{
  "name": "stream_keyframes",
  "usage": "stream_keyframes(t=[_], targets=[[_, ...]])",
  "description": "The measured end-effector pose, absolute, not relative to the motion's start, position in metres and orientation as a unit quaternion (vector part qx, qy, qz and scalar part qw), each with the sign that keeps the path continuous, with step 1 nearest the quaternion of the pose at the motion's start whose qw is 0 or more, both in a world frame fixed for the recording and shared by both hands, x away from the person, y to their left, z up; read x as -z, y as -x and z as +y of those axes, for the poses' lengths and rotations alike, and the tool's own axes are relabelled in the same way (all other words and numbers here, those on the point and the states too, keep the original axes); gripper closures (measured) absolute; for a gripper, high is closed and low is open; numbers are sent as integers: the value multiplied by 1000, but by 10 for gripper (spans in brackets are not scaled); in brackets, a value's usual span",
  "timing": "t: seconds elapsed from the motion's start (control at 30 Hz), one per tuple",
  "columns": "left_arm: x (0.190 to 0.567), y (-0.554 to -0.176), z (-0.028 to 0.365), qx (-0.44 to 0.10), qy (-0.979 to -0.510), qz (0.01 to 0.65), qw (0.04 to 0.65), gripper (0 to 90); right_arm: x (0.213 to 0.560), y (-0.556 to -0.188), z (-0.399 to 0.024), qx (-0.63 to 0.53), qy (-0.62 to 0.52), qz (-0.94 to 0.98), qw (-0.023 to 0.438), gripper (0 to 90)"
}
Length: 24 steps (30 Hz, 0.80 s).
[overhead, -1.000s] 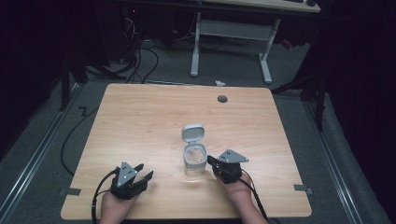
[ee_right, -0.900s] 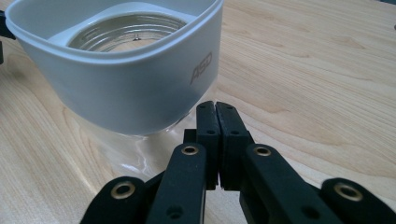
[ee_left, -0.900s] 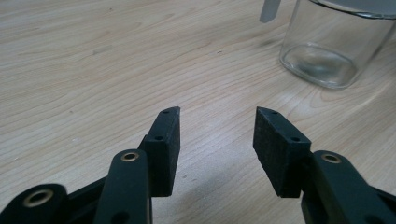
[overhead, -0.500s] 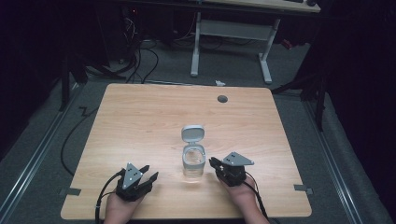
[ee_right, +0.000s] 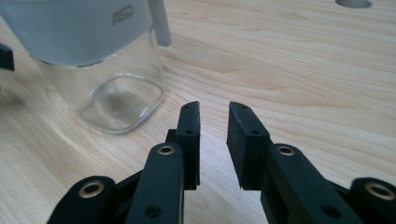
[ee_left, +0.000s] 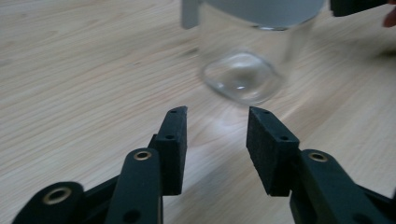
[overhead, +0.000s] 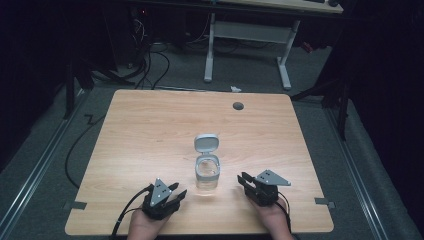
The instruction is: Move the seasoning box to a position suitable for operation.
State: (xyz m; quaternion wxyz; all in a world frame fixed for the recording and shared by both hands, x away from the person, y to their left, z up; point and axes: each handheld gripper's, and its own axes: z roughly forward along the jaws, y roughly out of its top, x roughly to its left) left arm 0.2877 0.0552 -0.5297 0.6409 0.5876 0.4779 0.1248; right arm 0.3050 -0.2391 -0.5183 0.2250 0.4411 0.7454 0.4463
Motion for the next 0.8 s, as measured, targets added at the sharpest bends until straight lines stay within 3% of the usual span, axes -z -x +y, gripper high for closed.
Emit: stream_keyframes(t=[0.17, 0.23, 0.8], targets=[[528, -284, 32, -110, -594, 474, 640, 783, 516, -306, -243, -441, -453, 738, 235, 744], [529, -284, 23, -107, -599, 471, 639, 835, 513, -306, -240, -436, -461, 735, 240, 784], [534, -293, -4, -117, -601, 458, 644, 900, 492, -337, -220, -446, -450, 737, 237, 898]])
